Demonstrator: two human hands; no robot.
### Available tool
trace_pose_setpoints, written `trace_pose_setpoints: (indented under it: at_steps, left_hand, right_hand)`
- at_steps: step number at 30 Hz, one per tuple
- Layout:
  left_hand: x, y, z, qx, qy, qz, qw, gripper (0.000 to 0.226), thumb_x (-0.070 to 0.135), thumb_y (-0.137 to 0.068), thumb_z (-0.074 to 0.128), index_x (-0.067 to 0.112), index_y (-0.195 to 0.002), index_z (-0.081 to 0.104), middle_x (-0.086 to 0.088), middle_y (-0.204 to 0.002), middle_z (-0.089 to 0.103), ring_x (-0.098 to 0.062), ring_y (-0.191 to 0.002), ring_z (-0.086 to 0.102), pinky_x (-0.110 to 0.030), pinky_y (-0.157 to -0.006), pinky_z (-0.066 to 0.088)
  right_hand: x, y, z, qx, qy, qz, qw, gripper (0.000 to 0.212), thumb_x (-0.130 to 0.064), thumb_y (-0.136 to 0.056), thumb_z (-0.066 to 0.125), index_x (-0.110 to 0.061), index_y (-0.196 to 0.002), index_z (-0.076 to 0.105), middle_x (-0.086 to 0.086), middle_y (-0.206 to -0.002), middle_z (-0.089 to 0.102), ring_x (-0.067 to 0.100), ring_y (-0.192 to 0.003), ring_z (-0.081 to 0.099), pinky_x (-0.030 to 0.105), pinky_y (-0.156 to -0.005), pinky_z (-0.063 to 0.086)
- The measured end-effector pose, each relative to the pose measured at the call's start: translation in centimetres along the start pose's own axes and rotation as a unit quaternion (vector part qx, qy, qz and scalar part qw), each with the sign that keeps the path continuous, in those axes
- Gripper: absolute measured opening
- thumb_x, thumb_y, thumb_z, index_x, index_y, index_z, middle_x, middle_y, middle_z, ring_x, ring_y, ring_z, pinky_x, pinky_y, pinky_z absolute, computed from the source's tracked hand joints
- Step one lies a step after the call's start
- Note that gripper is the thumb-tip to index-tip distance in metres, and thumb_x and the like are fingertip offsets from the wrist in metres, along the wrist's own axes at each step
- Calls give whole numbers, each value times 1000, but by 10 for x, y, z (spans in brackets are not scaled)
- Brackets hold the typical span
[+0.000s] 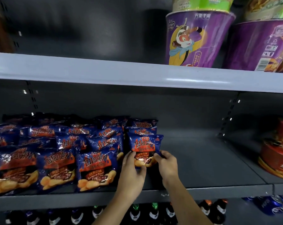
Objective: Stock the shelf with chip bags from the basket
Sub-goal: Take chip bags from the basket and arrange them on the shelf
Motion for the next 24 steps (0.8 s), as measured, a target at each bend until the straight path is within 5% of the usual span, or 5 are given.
trace_pose_setpoints:
  at_steps: [7, 10, 14, 18, 24]
  left_hand:
    - [0, -2, -4, -11, 38, -17, 999, 60, 24, -98, 60, 17, -151, 35, 0, -153, 33, -16, -140, 37, -31, -118, 29]
    - [4, 5, -7, 18, 39, -5, 999, 52, 24, -97, 60, 17, -146, 43, 0, -148, 39, -15, -134, 43, -32, -116, 33]
    - [17, 14, -5, 54, 63, 29, 996, 33, 18, -97, 60, 19, -130, 56, 3, -129, 53, -7, -112, 52, -26, -103, 41]
    - [39, 25, 12, 47, 97, 70, 992, 14, 13, -96, 61, 25, -102, 62, 9, -101, 65, 2, -93, 60, -19, -87, 48]
    - [69, 60, 94, -144, 136, 43, 979, 17, 5, -99, 53, 16, -88, 60, -5, -75, 66, -12, -58, 60, -16, -51, 42]
  right_hand:
    - [-18, 6, -19, 43, 15, -28, 999, 29, -14, -91, 73, -14, -119, 67, -1, -106, 67, 17, -102, 63, 31, -96, 50]
    - [-22, 14, -37, 63, -36, -33, 997, 13, -12, -92, 71, -22, -100, 68, 0, -104, 70, 17, -100, 65, 31, -95, 51]
    - [-29, 24, -60, 59, -83, -51, 994, 17, -5, -94, 64, -21, -90, 69, -1, -91, 69, 16, -85, 62, 36, -81, 51]
    - [-40, 39, -88, 42, -143, -60, 987, 22, 1, -96, 56, -17, -86, 66, 5, -81, 65, 11, -61, 57, 26, -57, 45]
    - [-34, 73, -175, 81, -240, -63, 965, 17, 3, -100, 49, -8, -93, 60, 7, -65, 60, 12, -45, 49, 26, -50, 40]
Point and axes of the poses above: each hand's wrist, its own y-axis away from the middle knuckle, its own z-axis out of the palm, x = y × z, the point moved 5 cm from there along -y, towards the middle knuckle
